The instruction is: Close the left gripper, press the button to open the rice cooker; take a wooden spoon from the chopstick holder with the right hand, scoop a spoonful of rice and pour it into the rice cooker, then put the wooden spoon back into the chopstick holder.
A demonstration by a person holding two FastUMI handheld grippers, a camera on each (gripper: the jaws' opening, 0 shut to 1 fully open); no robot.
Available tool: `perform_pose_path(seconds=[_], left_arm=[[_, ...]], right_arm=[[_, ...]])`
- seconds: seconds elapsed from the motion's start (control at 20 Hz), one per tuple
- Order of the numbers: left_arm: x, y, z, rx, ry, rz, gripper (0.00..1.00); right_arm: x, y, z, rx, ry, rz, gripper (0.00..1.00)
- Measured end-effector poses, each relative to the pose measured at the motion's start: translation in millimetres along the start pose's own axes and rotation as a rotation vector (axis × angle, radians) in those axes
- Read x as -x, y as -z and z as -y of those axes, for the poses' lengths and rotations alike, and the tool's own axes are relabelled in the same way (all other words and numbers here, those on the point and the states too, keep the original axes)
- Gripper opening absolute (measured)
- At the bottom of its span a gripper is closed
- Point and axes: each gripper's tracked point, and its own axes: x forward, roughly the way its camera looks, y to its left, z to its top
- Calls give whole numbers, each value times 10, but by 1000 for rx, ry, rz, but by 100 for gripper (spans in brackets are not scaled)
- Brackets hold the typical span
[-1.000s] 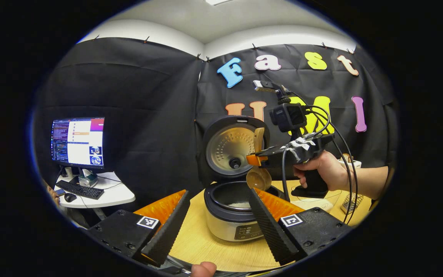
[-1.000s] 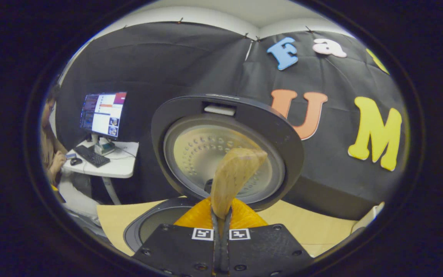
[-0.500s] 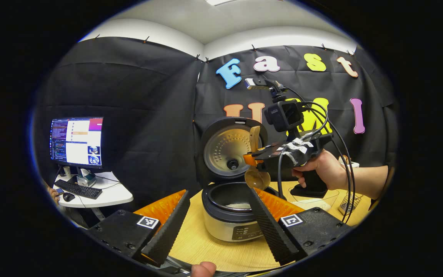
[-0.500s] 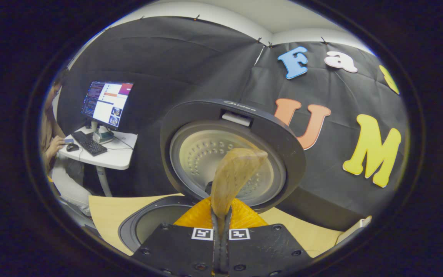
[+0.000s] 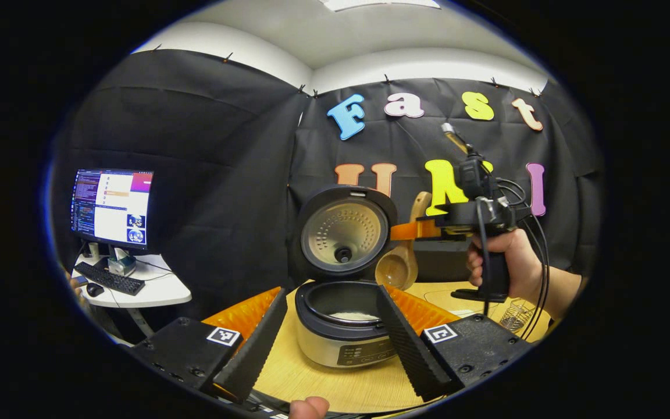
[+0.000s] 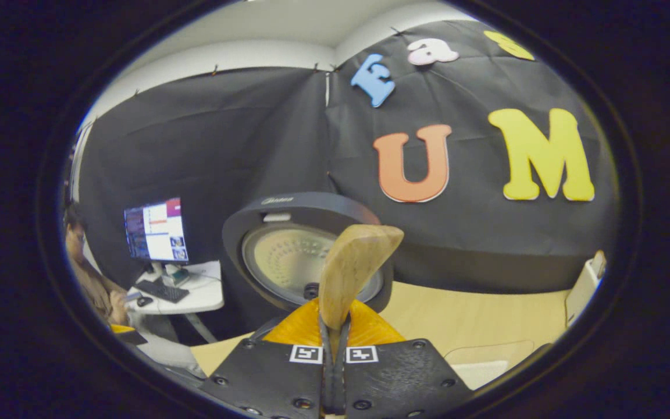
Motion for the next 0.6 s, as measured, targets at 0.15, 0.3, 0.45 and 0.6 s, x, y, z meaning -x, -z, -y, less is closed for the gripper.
perform_pose_path(seconds=[0.15,0.3,0.45,0.6], left_arm=[[-15,-7,156,-4,34,0,99],[-31,-12,339,-13,71,-3,99],[-26,-16,486,-27,96,-3,99],[-35,-22,603,-39,114,4,94]], right_arm=[[375,-62,263,-104,15,33,0],[781,-90,603,-181,49,61,1],[1157,-128,996,-238,91,101,0],[1568,-22,1426,-276,166,131,0]])
